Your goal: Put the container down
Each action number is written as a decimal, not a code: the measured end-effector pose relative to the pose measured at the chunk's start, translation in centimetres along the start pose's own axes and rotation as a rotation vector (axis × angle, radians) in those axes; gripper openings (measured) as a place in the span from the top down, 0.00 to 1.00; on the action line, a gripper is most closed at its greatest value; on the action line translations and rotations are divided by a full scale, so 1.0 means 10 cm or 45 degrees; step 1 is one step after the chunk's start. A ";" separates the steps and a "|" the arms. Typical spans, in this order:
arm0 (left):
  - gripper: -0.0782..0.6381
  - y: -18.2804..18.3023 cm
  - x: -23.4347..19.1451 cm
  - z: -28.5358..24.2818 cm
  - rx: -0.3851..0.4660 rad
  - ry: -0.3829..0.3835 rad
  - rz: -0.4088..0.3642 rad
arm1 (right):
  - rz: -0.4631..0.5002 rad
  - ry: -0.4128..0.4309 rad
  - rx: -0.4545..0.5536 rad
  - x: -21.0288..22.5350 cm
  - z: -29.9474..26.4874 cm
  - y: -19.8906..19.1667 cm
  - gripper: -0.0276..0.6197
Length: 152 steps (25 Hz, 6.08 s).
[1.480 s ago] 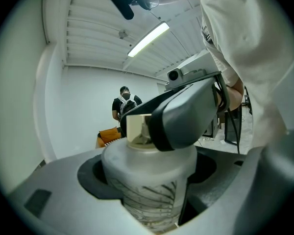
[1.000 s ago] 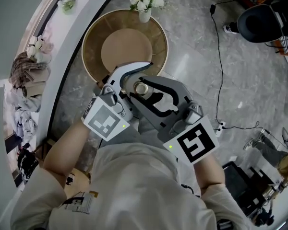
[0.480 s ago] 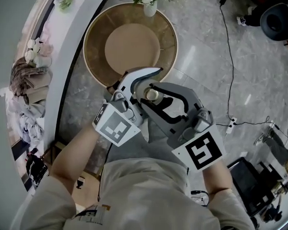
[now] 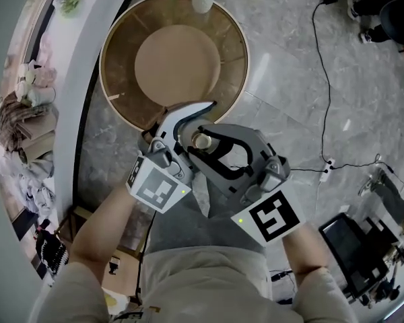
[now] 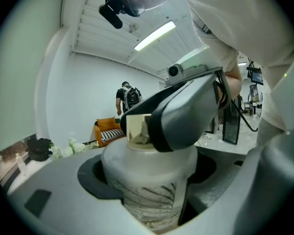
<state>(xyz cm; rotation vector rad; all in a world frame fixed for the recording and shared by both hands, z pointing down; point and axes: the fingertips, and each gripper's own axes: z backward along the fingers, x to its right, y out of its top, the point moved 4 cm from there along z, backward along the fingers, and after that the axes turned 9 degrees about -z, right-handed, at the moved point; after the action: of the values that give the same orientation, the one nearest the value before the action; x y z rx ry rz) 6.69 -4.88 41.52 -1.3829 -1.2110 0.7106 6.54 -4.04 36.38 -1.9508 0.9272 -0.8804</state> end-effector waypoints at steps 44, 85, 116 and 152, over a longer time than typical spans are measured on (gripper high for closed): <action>0.40 -3.04 1.25 -0.37 -0.269 -0.264 0.087 | -0.104 -0.085 -0.133 0.27 -1.36 -2.83 0.75; 0.39 -3.29 1.26 -0.33 -0.386 -0.119 0.256 | -0.078 -0.122 -0.018 0.34 -1.51 -3.21 0.65; 0.42 -1.98 0.20 0.21 -0.149 0.209 0.326 | -0.177 -0.470 0.268 0.71 -0.84 -1.88 0.81; 0.85 1.94 -1.44 1.37 0.050 0.609 0.189 | 0.005 -0.529 0.505 0.02 1.02 1.99 0.94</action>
<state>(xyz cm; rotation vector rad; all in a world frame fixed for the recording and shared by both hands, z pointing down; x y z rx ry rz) -4.94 -11.02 17.11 -1.5119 -0.7207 0.4626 9.29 -9.05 14.70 -1.6917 0.4712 -0.5694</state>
